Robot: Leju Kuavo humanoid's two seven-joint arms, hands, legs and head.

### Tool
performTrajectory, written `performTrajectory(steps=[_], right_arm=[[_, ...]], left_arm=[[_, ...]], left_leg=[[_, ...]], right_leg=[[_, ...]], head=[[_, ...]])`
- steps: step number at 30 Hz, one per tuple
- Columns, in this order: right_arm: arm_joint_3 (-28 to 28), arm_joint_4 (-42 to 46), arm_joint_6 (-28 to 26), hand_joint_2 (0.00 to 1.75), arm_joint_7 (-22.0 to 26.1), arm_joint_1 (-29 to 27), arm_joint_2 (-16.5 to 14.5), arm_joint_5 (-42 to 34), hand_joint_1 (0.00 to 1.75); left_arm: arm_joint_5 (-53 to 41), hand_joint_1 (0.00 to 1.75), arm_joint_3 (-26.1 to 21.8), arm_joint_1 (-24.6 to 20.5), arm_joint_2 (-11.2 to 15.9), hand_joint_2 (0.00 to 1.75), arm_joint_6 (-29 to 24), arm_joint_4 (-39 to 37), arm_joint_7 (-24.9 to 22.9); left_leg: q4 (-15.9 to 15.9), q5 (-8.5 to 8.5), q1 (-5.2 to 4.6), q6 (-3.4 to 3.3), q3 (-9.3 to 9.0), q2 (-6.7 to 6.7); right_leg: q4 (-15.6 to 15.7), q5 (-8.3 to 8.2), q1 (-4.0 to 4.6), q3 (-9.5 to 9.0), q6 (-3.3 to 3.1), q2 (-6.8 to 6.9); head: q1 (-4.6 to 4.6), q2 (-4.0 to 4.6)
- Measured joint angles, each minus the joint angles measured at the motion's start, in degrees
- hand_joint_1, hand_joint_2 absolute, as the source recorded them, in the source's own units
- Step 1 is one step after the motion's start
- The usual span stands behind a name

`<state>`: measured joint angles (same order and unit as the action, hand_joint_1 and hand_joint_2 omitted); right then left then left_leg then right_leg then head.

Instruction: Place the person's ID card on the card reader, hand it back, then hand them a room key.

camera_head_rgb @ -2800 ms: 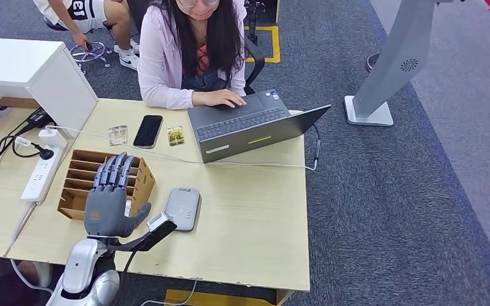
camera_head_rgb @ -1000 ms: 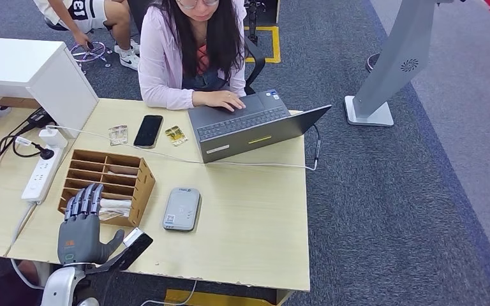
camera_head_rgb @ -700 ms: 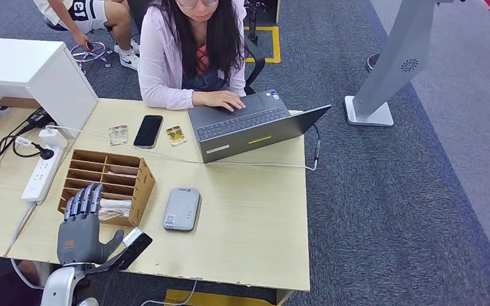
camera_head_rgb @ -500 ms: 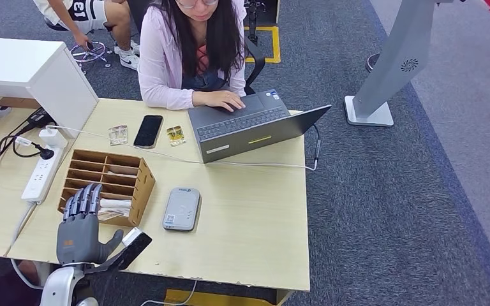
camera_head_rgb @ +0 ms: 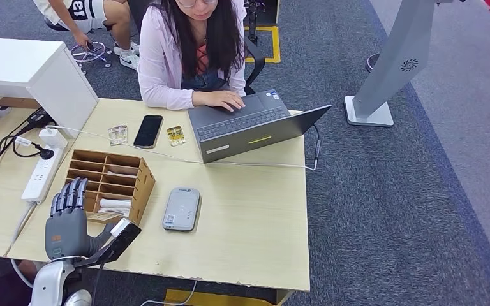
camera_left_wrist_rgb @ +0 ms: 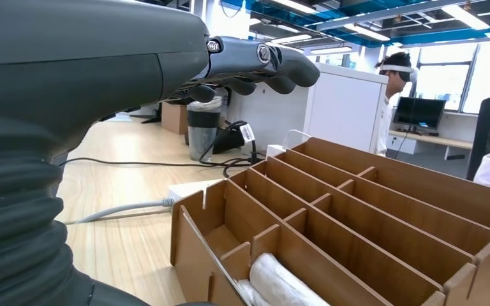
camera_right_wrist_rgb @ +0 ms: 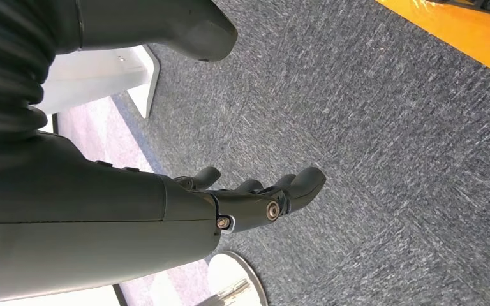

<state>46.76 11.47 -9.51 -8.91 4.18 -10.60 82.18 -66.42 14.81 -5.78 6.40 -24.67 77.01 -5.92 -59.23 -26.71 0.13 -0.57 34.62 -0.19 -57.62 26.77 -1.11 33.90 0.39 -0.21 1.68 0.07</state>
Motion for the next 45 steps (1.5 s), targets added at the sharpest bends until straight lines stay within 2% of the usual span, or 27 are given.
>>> performTrajectory(steps=[40, 44, 45], right_arm=[[0.0, 0.0, 0.4, 1.75, -0.3, 0.0, 0.0, 0.7, 0.0], [0.0, 0.0, 0.5, 1.75, -0.2, 0.0, 0.0, 0.8, 0.0], [0.0, 0.0, 0.5, 1.75, -0.2, 0.0, 0.0, 0.8, 0.0]], left_arm=[[0.8, 0.0, -0.6, -1.8, -0.3, 1.75, 1.9, -6.2, 0.0], [0.9, 1.75, -0.6, -1.8, -0.3, 1.75, 2.0, -6.4, 0.1], [1.0, 1.75, -0.6, -1.8, -0.3, 1.75, 2.0, -6.4, 0.3]], left_leg=[[0.0, 0.0, 0.0, 0.0, 0.0, 0.0], [0.0, 0.0, 0.0, 0.0, 0.0, 0.0], [0.0, 0.0, 0.0, 0.0, 0.0, 0.0]], right_leg=[[0.0, 0.0, 0.0, 0.01, 0.0, -0.01], [0.0, 0.0, 0.0, 0.01, 0.0, -0.01], [0.0, 0.0, 0.0, 0.01, 0.0, 0.0]], head=[[-0.01, 0.0], [0.0, 0.0], [0.0, 0.0]])
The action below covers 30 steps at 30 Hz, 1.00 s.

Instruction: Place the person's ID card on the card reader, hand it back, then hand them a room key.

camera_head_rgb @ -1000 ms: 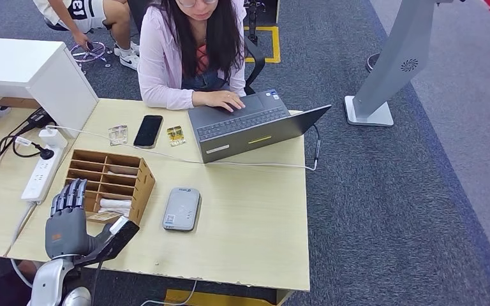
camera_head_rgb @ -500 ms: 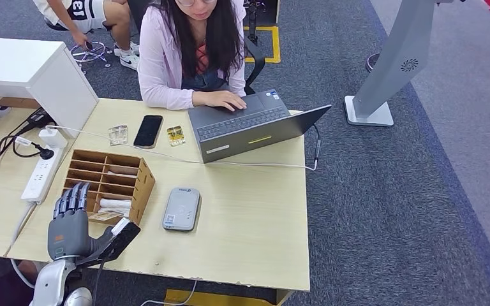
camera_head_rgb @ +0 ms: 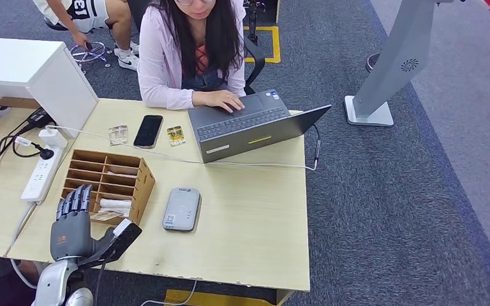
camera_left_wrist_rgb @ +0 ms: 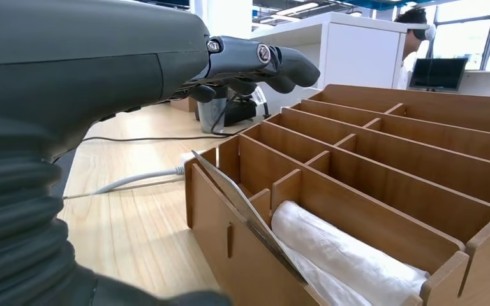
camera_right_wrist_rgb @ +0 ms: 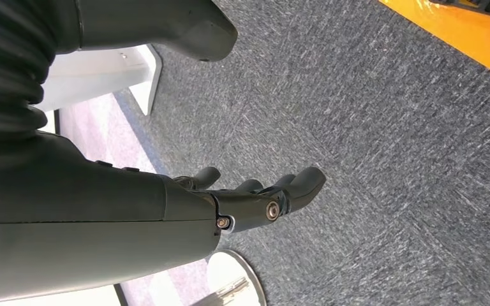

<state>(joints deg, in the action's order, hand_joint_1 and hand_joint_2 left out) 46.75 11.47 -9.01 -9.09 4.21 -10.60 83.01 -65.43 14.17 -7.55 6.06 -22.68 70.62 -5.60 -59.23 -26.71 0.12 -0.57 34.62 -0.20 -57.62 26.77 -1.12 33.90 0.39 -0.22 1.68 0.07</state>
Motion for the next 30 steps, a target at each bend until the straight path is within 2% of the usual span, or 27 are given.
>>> performTrajectory(steps=[6, 30], right_arm=[[0.0, 0.0, 0.0, 1.75, 0.1, 0.0, 0.0, 0.1, 0.0], [0.0, 0.0, 0.1, 1.75, 0.4, 0.0, 0.0, 0.8, 0.0]], left_arm=[[1.1, 1.75, 0.0, 0.0, -0.1, 1.75, -0.1, 0.0, 1.7], [2.6, 1.75, -1.1, -1.8, -0.2, 1.75, -1.0, -1.1, 2.7]], left_leg=[[0.0, 0.0, 0.0, 0.0, 0.0, 0.0], [0.0, 0.0, 0.0, 0.0, 0.0, 0.0]], right_leg=[[0.0, 0.0, 0.0, 0.0, 0.0, 0.0], [0.0, 0.0, 0.0, 0.0, 0.0, 0.0]], head=[[-0.01, 0.0], [-0.01, 0.0]])
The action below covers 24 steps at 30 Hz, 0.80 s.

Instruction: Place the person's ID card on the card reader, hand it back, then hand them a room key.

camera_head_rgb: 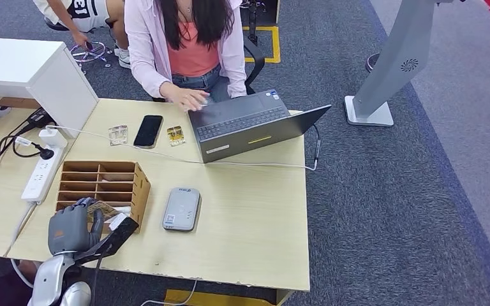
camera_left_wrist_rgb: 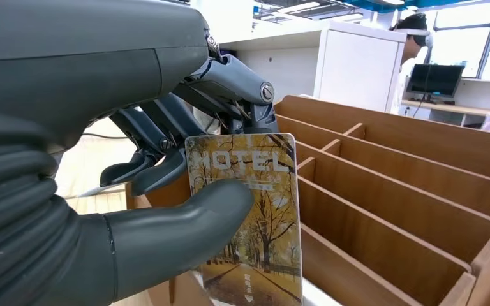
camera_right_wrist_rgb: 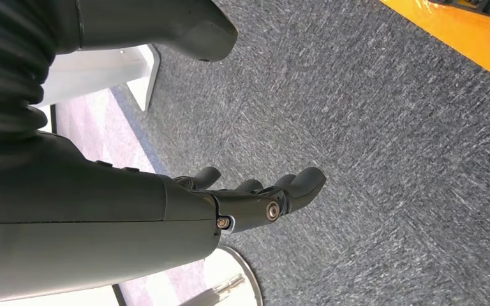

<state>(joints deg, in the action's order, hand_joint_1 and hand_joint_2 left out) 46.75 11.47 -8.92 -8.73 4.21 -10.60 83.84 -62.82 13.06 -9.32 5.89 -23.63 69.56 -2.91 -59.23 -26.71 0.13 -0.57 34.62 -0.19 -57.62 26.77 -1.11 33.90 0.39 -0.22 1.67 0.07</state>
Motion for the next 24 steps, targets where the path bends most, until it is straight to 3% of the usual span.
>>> performTrajectory(steps=[7, 24], right_arm=[[0.0, 0.0, 0.0, 1.75, 0.3, 0.0, 0.0, 0.1, 0.0], [0.0, 0.0, -0.4, 1.75, 1.0, 0.1, 0.0, -0.5, 0.0]], left_arm=[[0.2, 1.75, -0.3, -0.9, 0.1, 1.75, -0.4, -0.3, 0.5], [3.5, 1.75, 0.3, -10.2, 1.9, 1.75, 3.2, 5.6, 1.9]], left_leg=[[0.0, 0.0, 0.0, 0.0, 0.0, 0.0], [0.0, 0.06, 0.0, 0.0, -0.01, 0.01]], right_leg=[[0.0, 0.0, 0.0, 0.01, 0.0, 0.01], [0.0, -0.03, 0.0, 0.01, -0.03, 0.0]], head=[[0.0, 0.0], [0.0, 0.0]])
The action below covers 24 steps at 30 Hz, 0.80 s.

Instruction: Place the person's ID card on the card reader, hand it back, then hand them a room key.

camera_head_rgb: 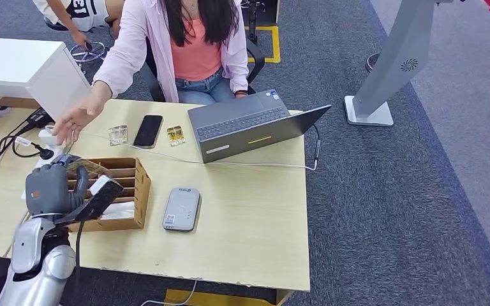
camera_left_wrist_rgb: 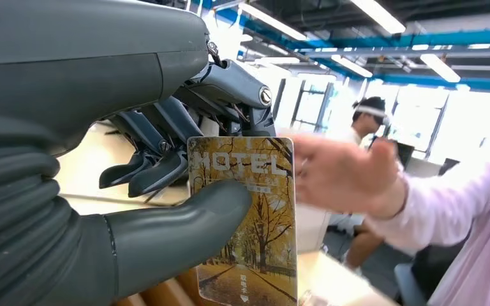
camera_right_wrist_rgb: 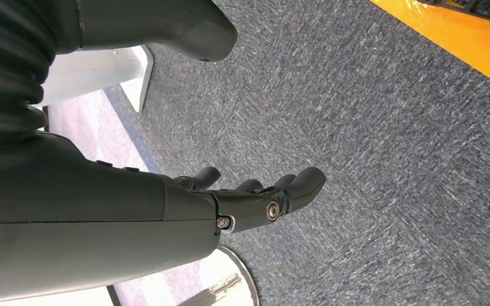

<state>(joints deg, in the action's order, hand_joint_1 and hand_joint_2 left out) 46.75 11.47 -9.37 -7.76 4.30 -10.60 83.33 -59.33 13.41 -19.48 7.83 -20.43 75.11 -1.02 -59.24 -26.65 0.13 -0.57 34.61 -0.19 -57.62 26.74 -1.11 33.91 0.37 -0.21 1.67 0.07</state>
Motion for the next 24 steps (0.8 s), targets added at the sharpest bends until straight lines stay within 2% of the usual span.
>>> performTrajectory(steps=[6, 10, 12, 24], right_arm=[[0.0, 0.0, 0.2, 1.75, -0.2, 0.0, 0.0, 0.9, 0.0], [-0.1, 0.0, 0.6, 1.75, -0.1, 0.3, 0.0, 1.8, 0.0], [-0.1, 0.0, 0.8, 1.75, -0.1, 0.3, 0.0, 1.9, 0.0], [-0.1, -0.1, 1.2, 1.75, -0.1, 0.4, 0.0, 2.4, 0.0]], left_arm=[[2.3, 1.75, 0.8, -8.3, 1.9, 1.75, 1.8, 0.2, -0.5], [2.3, 1.75, 0.9, -18.1, 3.0, 1.75, 2.4, -6.6, -0.7], [2.3, 1.75, 0.9, -21.2, 3.3, 1.75, 2.4, -9.5, -0.3], [2.5, 1.75, 0.9, -28.3, 4.7, 1.75, 2.8, -20.4, -1.1]], left_leg=[[0.0, 0.08, 0.03, 0.05, 0.02, 0.02], [0.0, 0.16, 0.03, 0.09, 0.02, -0.01], [0.0, 0.16, 0.03, 0.1, -0.01, -0.08], [0.0, 0.16, 0.03, 0.11, 0.02, -0.08]], right_leg=[[0.0, -0.04, 0.02, 0.03, -0.03, 0.03], [0.0, -0.13, 0.03, 0.03, -0.11, 0.02], [0.0, -0.15, 0.03, 0.03, -0.14, -0.04], [0.0, -0.14, 0.03, 0.07, -0.14, -0.05]], head=[[0.01, 0.0], [-0.01, 0.0], [-0.05, 0.0], [-0.06, 0.0]])
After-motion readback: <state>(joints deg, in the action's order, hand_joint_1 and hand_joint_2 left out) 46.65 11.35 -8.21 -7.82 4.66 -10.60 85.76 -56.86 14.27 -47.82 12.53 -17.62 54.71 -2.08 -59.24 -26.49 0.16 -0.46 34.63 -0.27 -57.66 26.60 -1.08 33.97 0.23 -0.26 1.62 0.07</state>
